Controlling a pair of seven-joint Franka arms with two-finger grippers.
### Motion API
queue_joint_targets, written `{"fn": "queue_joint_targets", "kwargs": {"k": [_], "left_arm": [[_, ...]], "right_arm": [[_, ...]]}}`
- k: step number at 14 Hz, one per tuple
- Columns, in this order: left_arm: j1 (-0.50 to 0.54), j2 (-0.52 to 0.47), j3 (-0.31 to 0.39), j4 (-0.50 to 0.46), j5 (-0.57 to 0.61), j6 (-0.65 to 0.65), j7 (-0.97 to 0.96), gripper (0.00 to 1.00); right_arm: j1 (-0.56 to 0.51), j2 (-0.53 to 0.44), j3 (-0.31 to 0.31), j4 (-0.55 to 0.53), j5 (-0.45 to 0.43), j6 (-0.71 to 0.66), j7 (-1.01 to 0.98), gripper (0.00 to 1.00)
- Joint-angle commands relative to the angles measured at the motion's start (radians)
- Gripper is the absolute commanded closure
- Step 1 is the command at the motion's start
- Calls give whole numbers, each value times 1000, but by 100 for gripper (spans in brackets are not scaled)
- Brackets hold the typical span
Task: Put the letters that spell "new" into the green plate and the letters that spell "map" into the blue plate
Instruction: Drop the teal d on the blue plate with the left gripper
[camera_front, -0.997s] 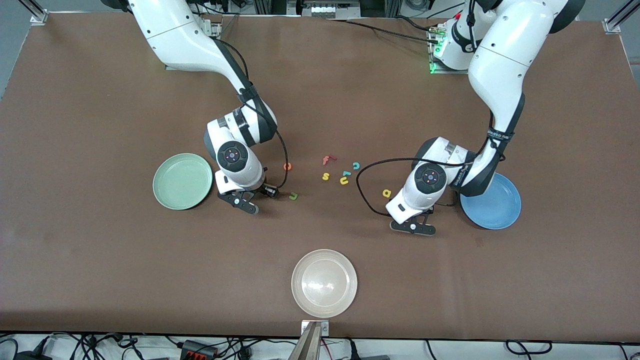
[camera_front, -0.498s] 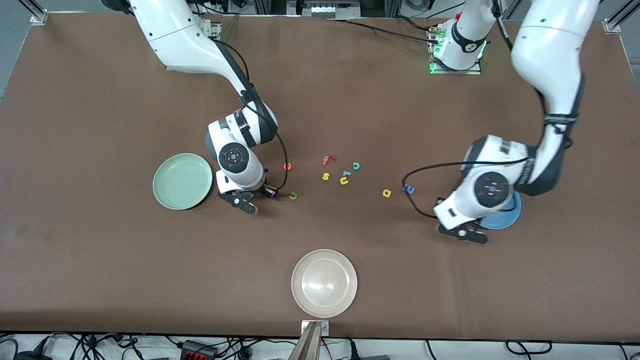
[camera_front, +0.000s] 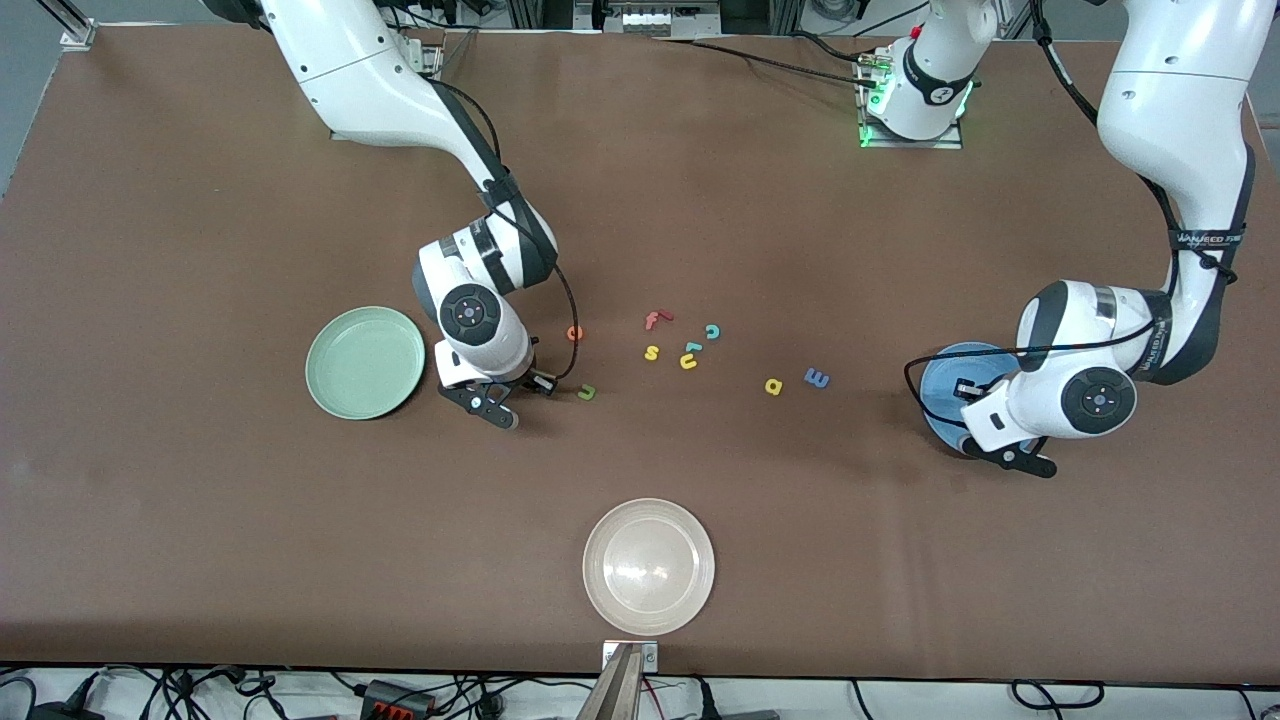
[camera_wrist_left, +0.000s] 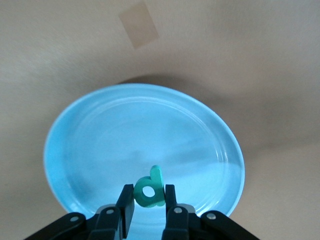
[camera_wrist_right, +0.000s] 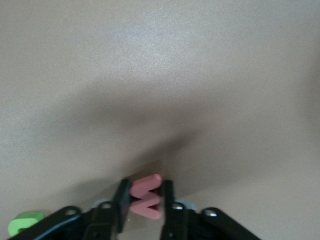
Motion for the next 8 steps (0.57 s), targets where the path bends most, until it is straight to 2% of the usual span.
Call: {"fn": "queue_joint_targets", "kwargs": {"k": [1,3,5,8], "left_arm": [[-6,-32,-9,-16,-21,-6,16,0],[-16,-42,-15,-5,-23,-42,10,0],[-12,-67,-65,-5,-24,-56,-17,0],[-13,-72,-188,-8,-24,-79,-194,0]], "right_arm": [[3,9,-7,10,15,-2,-4,86],[-7,-3,-10,12,14,-5,-35,89],[-29,-41,-21,7,12,-23,-89,90],[-118,-110,-24,-5,1,-132,-177,91]]}}
